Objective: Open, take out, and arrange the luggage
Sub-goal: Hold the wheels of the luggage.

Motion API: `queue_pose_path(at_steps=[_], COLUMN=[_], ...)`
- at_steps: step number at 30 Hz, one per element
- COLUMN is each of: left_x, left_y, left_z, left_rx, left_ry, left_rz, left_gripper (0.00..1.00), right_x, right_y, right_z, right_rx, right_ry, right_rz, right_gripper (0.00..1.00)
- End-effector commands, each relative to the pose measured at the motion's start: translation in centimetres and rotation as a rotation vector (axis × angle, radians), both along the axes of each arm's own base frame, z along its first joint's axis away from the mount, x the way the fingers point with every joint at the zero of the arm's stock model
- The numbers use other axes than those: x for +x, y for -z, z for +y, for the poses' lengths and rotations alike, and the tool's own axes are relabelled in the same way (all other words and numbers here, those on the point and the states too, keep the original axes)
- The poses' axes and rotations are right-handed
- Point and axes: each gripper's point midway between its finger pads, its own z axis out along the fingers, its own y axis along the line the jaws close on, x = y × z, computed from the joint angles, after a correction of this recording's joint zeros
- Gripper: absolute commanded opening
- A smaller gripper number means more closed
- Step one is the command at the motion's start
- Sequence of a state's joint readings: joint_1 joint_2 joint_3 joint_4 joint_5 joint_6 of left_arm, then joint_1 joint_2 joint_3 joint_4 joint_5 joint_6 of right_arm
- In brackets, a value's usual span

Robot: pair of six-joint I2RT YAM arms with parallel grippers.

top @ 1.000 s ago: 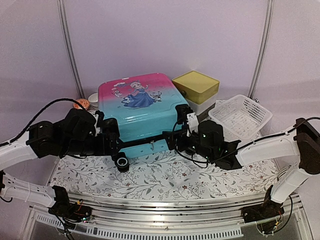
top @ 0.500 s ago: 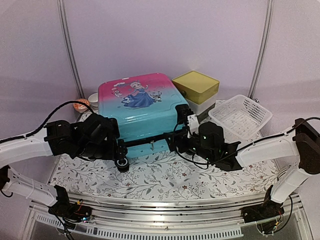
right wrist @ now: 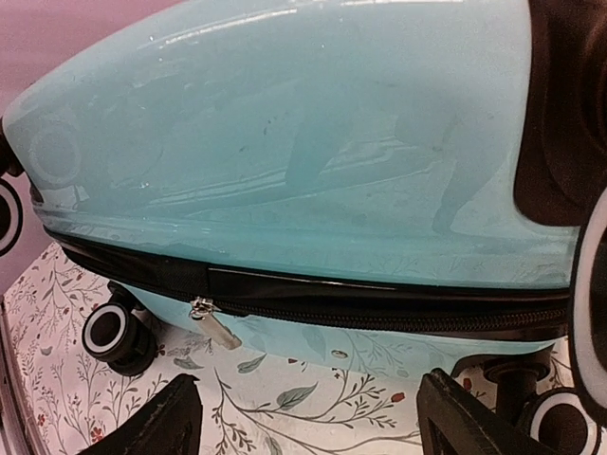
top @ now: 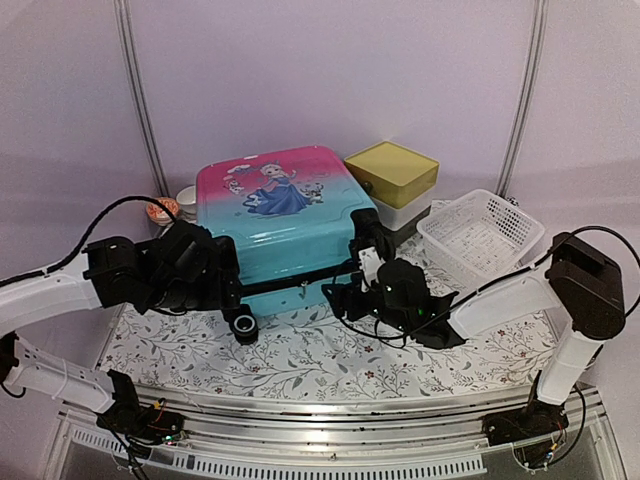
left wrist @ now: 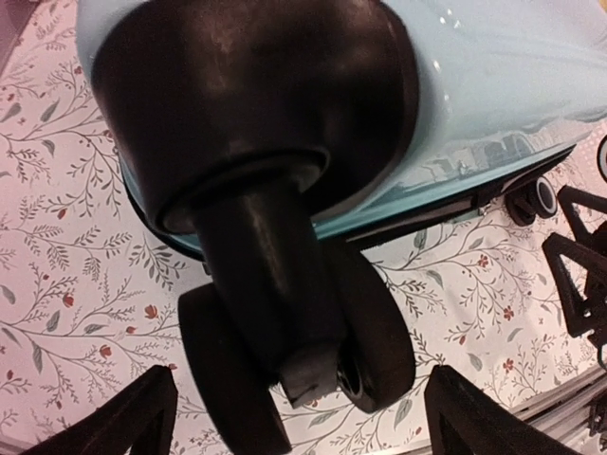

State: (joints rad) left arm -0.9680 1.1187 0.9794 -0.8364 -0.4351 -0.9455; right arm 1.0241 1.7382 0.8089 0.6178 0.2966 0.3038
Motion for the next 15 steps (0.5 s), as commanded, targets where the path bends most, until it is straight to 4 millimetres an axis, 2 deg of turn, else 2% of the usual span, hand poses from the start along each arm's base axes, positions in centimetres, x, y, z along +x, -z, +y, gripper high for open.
queue_pose_path(at_steps=[1,7,8,11,15], left_x=[1.7,2.9,3.0,3.3,3.5], left_y=[-1.5,-1.6,-1.6,-1.5,-1.2], left_z=[-0.2,-0.2,-0.3,-0.3,-0.2], left_rx=[-0.027,-0.037,-0.037,-0.032,-0.023], left_ry=[-0.015,-0.022,-0.022,-0.027,-0.034], left_rz=[-0.057,-0.076,-0.078,-0.079,-0.076], left_gripper=[0.89,0.79,0.79,0.79,0.79], right_x=[-0.1,-2.5,-2.8,-2.6,-1.6], right_y=[-0.9,-0.3,-1.1,-0.7,0.1], right_z=[1.7,4.2,4.3,4.5,5.0], right_rx=[0.084,0.047,0.074,0.063,0.044], right_ry=[0.011,-0.021,-0.021,-0.009,0.035], right_rz=[-0.04,-0.273,-0.333,-0.406,-0.413], right_gripper=[0.78,0.74,0.72,0.68,0.69])
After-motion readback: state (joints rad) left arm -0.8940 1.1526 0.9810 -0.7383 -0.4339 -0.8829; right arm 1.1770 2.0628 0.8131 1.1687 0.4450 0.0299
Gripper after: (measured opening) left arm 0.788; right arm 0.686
